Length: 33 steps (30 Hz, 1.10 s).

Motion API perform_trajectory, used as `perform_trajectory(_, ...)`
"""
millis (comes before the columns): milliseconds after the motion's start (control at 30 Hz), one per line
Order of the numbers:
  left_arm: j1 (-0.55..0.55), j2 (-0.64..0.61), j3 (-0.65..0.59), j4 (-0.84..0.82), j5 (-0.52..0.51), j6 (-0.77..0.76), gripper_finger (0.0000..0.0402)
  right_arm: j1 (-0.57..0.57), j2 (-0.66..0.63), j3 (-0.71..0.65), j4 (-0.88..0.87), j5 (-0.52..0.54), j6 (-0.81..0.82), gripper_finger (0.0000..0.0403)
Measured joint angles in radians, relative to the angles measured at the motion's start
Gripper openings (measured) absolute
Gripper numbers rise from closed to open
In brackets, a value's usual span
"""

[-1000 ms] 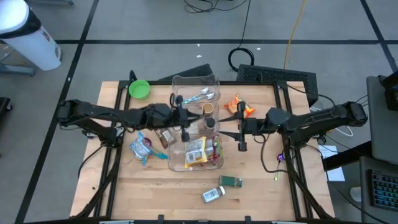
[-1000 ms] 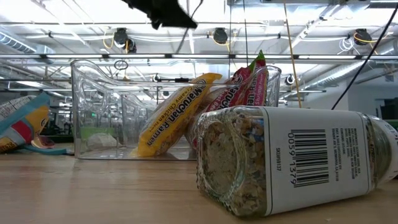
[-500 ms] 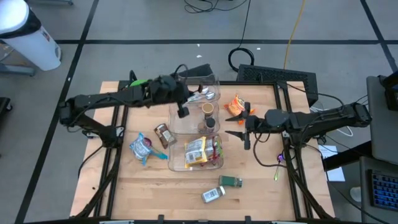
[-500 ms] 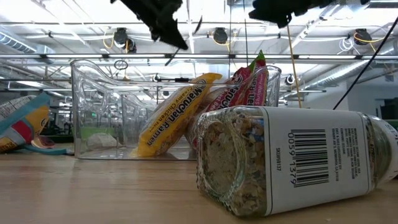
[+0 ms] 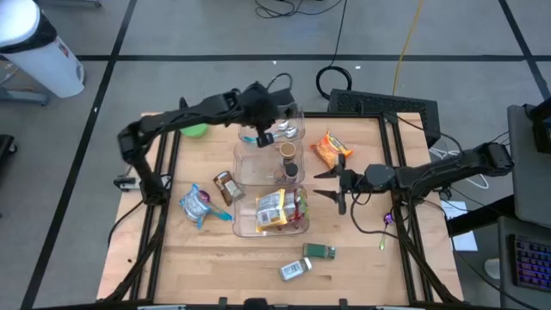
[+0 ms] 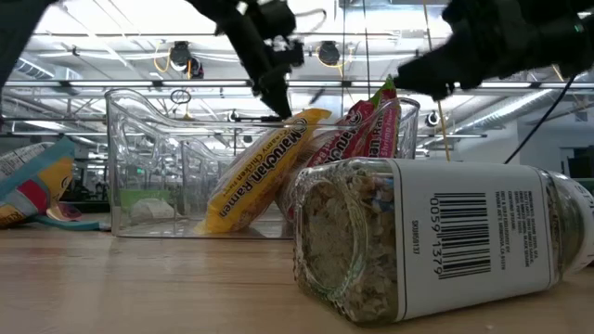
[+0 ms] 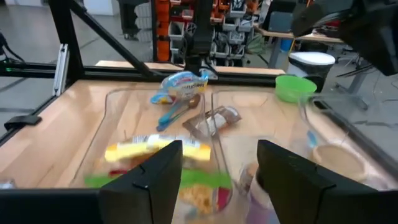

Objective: Pick & Place Food Item
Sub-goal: Put the black spoon into the top transparent bin

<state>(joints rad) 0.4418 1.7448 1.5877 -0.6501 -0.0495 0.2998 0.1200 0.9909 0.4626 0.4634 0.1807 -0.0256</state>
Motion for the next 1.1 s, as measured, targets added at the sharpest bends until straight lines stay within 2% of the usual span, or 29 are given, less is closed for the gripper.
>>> perform_trajectory(233, 0.028, 0.219, 0.222, -0.217, -0.007, 0.094, 0.0013, 0.008, 0.000, -0.197, 0.239, 0.001, 0.040, 0.0201)
perform_trajectory(467, 0.047, 0.373, 0.359, -0.350, -0.119, 0.194, 0.0013, 0.009, 0.000, -0.324, 0.435, 0.001, 0.052, 0.0197)
perform_trajectory(733, 0.076, 0.463, 0.382, -0.387, -0.118, 0.246, 0.0013, 0.009, 0.001, -0.344, 0.444, 0.001, 0.085, 0.0198)
perform_trajectory(1100, 0.104, 0.503, 0.382, -0.370, -0.108, 0.248, 0.0013, 0.009, 0.000, -0.344, 0.453, 0.002, 0.086, 0.0198)
